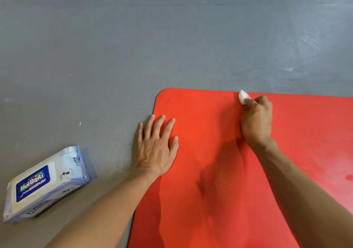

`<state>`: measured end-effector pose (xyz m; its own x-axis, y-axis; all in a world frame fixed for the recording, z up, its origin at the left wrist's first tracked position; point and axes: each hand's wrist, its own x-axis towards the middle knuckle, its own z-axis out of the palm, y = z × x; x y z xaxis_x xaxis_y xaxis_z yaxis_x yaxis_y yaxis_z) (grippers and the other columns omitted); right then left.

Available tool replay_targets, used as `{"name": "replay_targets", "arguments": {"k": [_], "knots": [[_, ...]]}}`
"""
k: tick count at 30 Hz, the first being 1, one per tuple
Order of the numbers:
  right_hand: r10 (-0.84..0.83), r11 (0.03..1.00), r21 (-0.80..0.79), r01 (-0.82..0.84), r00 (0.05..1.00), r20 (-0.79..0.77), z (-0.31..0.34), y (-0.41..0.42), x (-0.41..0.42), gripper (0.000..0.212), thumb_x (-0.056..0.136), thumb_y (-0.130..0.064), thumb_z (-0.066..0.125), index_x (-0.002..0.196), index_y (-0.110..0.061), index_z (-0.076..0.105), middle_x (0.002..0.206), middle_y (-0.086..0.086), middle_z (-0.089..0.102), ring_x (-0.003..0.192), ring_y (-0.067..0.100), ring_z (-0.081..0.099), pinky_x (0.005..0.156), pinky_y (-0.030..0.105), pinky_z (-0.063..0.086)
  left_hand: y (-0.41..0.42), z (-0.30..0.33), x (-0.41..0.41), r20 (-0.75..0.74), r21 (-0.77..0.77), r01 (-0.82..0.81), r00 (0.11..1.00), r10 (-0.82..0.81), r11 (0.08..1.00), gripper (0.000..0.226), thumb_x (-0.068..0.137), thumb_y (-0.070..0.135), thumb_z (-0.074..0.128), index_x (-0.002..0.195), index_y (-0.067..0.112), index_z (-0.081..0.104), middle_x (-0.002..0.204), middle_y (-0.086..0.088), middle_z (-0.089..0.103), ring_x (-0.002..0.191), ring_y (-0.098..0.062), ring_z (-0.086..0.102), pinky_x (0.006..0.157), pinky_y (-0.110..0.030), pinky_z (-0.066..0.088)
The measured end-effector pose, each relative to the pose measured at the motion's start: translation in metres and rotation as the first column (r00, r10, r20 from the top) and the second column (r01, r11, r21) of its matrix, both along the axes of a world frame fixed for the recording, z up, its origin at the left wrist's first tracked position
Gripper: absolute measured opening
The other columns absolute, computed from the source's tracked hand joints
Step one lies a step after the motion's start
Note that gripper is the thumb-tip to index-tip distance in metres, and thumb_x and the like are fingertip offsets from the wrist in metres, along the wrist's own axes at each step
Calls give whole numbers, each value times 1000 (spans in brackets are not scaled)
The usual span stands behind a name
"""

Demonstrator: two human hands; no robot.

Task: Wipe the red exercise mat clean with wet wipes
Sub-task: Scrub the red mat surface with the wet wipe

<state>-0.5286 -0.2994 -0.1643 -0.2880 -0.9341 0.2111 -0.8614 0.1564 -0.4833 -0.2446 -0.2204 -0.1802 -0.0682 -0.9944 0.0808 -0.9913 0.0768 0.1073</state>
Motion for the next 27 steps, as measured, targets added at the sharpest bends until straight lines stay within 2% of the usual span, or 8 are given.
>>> {"name": "replay_targets", "arguments": {"k": [4, 10, 13, 16, 18, 23, 25, 27], "knots": [[5, 995, 98, -17, 992, 124, 5, 15, 37, 33, 94, 4, 51, 121, -6, 67, 119, 20, 52, 109, 33, 47, 90, 35, 38, 0, 0, -1, -12, -8, -2, 1000, 2, 1000, 61, 101, 53, 32, 157, 33, 43, 163, -1, 41, 157, -30, 25, 125, -60, 21], [553, 833, -9, -553, 833, -2, 2, 73, 74, 41, 96, -13, 43, 129, -11, 67, 93, 5, 53, 87, 27, 45, 79, 35, 44, 0, -1, -2, -13, 1, 3, 1000, -3, 1000, 61, 101, 52, 32, 157, 32, 43, 163, -3, 41, 157, -31, 25, 125, -61, 20], [344, 934, -71, -350, 935, -92, 1, 55, 18, 19, 102, -24, 54, 102, -13, 69, 95, 6, 51, 92, 26, 48, 83, 37, 40, 1, -1, -1, 17, 19, 18, 1000, -18, 1000, 62, 103, 53, 27, 160, 32, 38, 165, -3, 37, 158, -31, 22, 126, -62, 19], [33, 998, 44, -34, 999, 6, -1, 34, -20, 19, 93, 0, 57, 103, -1, 73, 95, 11, 51, 96, 35, 50, 76, 32, 33, 0, -2, -3, 57, 25, 17, 998, -18, 1000, 62, 103, 53, 24, 160, 31, 38, 165, -5, 38, 157, -33, 23, 125, -62, 19], [0, 999, 55, -1, 1000, 12, 1, 40, -8, 21, 90, 5, 56, 99, 5, 74, 87, 8, 48, 91, 35, 50, 72, 30, 29, -1, -2, -4, 104, 17, 26, 994, -28, 1000, 63, 103, 51, 24, 159, 27, 41, 162, -8, 42, 155, -35, 26, 126, -62, 19], [286, 958, 3, -287, 956, 69, 11, 103, 55, 29, 88, 4, 60, 110, -8, 74, 85, 4, 51, 82, 28, 47, 66, 35, 43, 1, -1, -13, 168, -59, 126, 979, -114, 990, 56, 106, 39, 31, 152, 16, 53, 152, -16, 54, 149, -40, 39, 124, -58, 27], [434, 898, 36, -439, 896, 95, 13, 121, 61, 40, 90, 3, 60, 123, -16, 72, 86, -2, 49, 82, 21, 43, 66, 32, 42, 4, 0, -17, 136, -100, 163, 979, -148, 982, 52, 106, 34, 34, 150, 17, 55, 150, -14, 56, 147, -40, 42, 121, -59, 33], [491, 862, 77, -501, 863, 119, 13, 119, 49, 29, 94, -6, 62, 117, -20, 74, 87, -3, 51, 82, 20, 46, 67, 35, 46, 11, 3, -20, 52, -108, 166, 986, -161, 980, 51, 105, 34, 35, 149, 20, 56, 150, -12, 55, 148, -38, 41, 121, -60, 33]]}}
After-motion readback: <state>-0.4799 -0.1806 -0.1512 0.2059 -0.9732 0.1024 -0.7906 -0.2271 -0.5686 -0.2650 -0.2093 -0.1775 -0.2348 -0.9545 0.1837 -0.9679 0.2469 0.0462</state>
